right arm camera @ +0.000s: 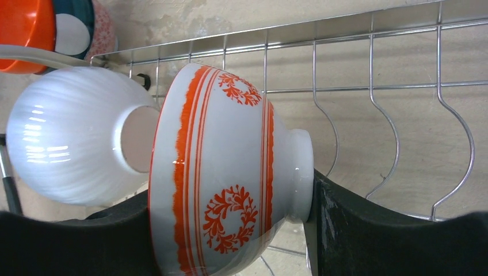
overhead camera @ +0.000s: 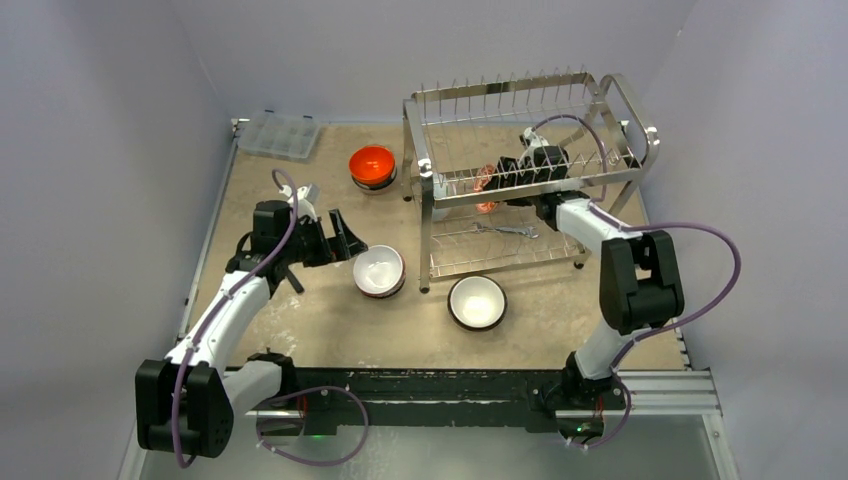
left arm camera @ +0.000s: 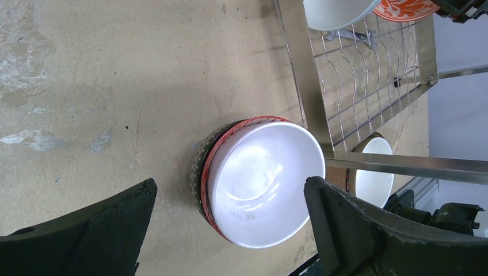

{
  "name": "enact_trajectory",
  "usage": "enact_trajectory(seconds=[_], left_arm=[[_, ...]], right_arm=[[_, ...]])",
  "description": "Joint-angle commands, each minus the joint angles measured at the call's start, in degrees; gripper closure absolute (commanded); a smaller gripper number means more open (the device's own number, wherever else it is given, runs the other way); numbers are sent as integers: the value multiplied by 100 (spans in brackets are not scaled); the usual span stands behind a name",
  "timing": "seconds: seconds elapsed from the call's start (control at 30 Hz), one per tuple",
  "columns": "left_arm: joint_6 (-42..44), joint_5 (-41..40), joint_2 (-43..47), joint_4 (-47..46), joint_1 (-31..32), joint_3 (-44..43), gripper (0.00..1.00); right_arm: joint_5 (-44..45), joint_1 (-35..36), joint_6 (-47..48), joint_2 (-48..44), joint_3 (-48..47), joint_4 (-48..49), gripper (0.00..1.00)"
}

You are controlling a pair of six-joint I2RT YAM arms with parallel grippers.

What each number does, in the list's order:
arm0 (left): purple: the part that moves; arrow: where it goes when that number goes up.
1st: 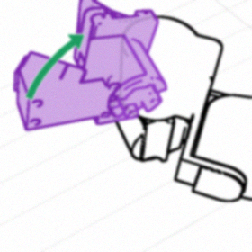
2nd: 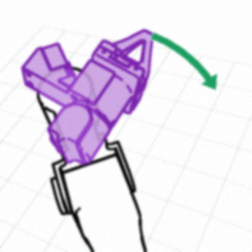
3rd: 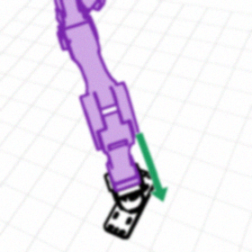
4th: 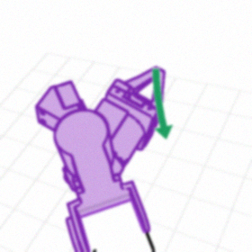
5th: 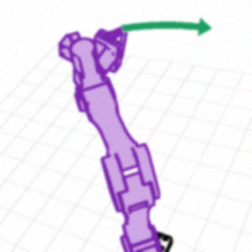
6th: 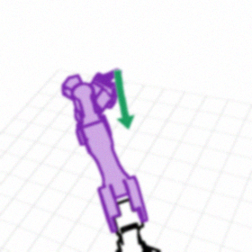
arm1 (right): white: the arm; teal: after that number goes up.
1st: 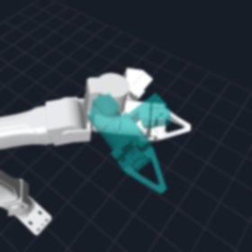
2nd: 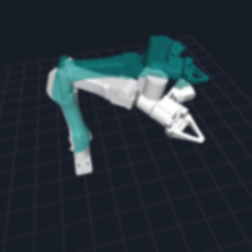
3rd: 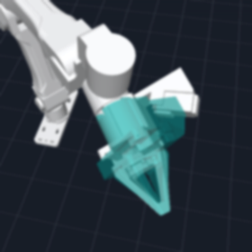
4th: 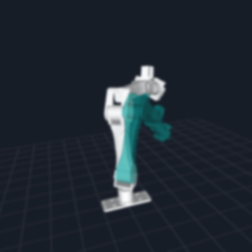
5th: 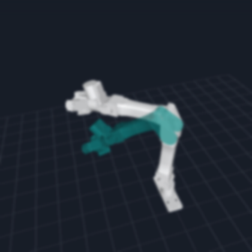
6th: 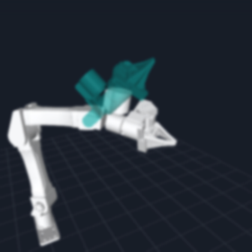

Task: Load the bowls into the dish rack
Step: Place the bowl in the dish rack.

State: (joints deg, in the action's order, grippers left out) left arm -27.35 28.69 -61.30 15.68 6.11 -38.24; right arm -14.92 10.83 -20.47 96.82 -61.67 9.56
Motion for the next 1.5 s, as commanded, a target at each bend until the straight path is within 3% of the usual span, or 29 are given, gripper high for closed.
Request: enact_trajectory(seconds=[0.0,0.37,0.67,1.1,1.47], left_arm=[[116,124,-51,-121,-23,44,2],[46,277,-102,-245,-23,85,2],[30,305,-137,-263,-26,95,3],[20,313,-180,-270,-28,106,3],[-6,322,-189,-292,-21,113,3]], right_arm=[[116,85,198,55,-346,519,100],[371,355,382,592,-792,543,100],[1340,883,932,862,-1099,106,100],[2691,1365,1404,783,-978,-222,100],[2930,1387,1342,487,-644,-237,100]])
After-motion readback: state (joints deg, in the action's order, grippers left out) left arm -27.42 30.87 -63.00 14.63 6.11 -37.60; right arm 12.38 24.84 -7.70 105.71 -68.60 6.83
